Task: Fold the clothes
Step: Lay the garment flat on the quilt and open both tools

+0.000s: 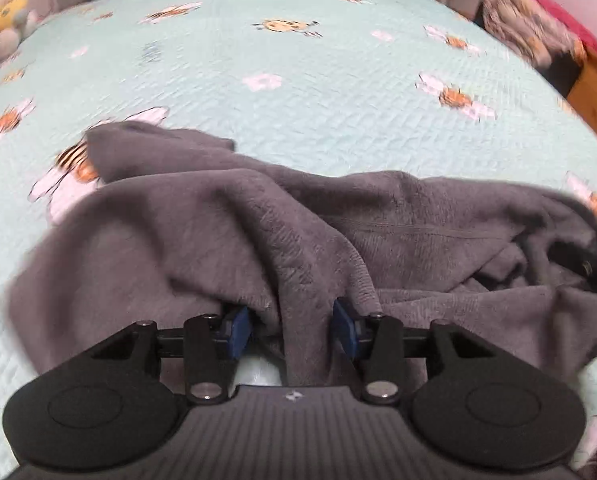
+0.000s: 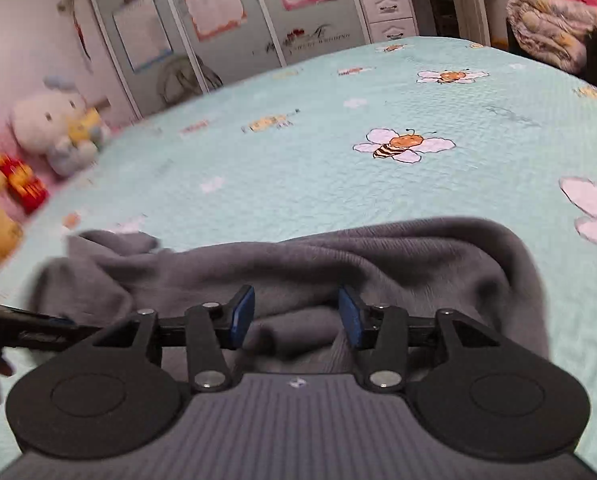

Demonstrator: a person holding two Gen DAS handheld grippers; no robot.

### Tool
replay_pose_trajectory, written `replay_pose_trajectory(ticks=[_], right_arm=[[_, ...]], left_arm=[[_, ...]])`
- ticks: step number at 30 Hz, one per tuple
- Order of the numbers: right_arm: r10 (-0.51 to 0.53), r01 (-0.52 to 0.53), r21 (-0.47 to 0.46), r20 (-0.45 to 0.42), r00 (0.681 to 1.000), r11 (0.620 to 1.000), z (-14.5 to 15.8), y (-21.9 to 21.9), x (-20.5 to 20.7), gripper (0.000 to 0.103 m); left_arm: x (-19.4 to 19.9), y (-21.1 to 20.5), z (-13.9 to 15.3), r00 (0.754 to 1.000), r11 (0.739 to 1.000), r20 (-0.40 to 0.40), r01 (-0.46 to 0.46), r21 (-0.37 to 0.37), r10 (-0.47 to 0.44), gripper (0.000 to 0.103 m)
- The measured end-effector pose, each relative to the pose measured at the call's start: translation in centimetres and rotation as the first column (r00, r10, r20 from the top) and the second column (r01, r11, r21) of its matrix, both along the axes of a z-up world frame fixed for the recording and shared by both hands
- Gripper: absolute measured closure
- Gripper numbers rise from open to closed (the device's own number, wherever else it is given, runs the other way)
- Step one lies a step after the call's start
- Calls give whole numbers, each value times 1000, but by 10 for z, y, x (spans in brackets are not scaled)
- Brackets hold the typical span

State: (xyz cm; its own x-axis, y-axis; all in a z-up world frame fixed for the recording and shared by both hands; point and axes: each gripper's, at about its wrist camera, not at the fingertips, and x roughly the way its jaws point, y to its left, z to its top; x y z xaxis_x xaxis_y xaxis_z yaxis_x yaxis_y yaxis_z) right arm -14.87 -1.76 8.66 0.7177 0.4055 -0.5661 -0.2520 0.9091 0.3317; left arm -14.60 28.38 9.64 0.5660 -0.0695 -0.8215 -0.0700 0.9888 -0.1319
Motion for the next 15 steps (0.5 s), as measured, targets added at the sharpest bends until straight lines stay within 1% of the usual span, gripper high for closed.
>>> replay_pose_trajectory(ticks=[1, 2, 3, 4, 6, 8, 9, 10, 13, 15], right_arm=[[4, -4, 4, -1, 1000, 1000, 7, 2, -9, 46], [8, -8, 7, -3, 1000, 1000, 14, 4, -18, 45], [12, -12, -7, -3, 1000, 1000, 21, 9, -27, 41], [18, -18, -36, -3, 1000, 999, 29, 16, -36, 38], [32, -33, -82, -8, 999, 996, 40, 30, -52, 33], [52, -56, -122, -32, 998, 991, 45, 42, -65, 32], [62, -68, -136, -48, 997, 988, 47, 47, -70, 32], [71, -80, -147, -66, 995, 986, 48, 52, -74, 32], [73, -92, -176, -113, 991, 980, 51, 65, -86, 32], [70, -90, -201, -104, 992, 975, 54, 71, -95, 32]], left_arm=[[-9, 3, 9, 1000, 999, 12, -7, -38, 7, 56], [-18, 7, 18, 1000, 997, 24, -13, -76, 14, 53], [-26, 4, 25, 1000, 997, 28, -11, -75, 13, 49], [-33, 0, 32, 1000, 998, 29, -7, -56, 9, 47], [-48, -10, 44, 1000, 1000, 31, 1, -18, -1, 38], [-62, -19, 56, 999, 1000, 32, 9, 20, -10, 35], [-69, -21, 58, 1000, 1000, 17, 8, 26, -9, 34], [-75, -22, 59, 1000, 1000, -3, 5, 26, -5, 34], [-93, -19, 58, 999, 1000, -50, -10, -7, 9, 34], [-103, -18, 55, 997, 1000, -71, -14, -15, 13, 34]])
